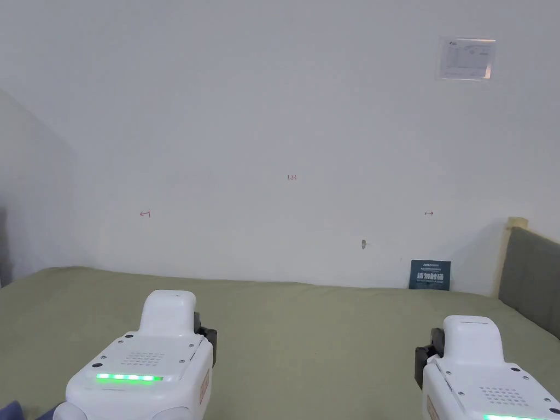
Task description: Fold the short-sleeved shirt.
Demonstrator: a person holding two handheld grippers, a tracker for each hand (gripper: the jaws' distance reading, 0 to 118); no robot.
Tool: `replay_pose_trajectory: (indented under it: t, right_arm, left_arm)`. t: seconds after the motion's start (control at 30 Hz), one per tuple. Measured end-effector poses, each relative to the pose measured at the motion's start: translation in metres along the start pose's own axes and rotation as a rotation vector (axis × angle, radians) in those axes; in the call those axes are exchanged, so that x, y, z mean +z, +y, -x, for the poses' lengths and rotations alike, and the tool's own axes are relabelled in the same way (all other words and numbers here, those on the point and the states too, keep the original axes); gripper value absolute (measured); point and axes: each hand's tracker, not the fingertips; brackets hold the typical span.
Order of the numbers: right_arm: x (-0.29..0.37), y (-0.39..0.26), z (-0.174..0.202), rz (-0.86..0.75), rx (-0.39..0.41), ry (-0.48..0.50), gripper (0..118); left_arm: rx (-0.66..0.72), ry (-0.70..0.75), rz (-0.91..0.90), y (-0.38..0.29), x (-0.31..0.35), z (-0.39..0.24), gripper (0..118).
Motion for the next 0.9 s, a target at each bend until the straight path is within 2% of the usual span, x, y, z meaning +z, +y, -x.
replay_pose_trajectory:
  t: [0.2, 0.27, 0.63, 0.7, 0.9]
  right_arm:
    - [-0.006, -0.007, 0.014, 0.029, -0.001, 0.040, 0]
    - [-0.010, -0.008, 0.029, 0.035, -0.012, 0.092, 0]
    - [-0.015, -0.001, 0.174, 0.008, -0.020, 0.466, 0]
    - [-0.012, -0.002, 0.192, 0.015, -0.024, 0.516, 0]
    - [-0.008, -0.008, 0.223, 0.029, -0.013, 0.583, 0]
  left_arm:
    - [0.004, 0.053, 0.023, -0.005, 0.001, 0.029, 0]
    - [0.013, 0.105, 0.025, -0.006, 0.003, 0.049, 0]
    - [0.046, 0.475, 0.033, -0.013, 0.068, 0.182, 0]
    - [0.048, 0.526, 0.046, -0.016, 0.078, 0.198, 0]
    - [0.067, 0.604, 0.070, -0.030, 0.093, 0.233, 0]
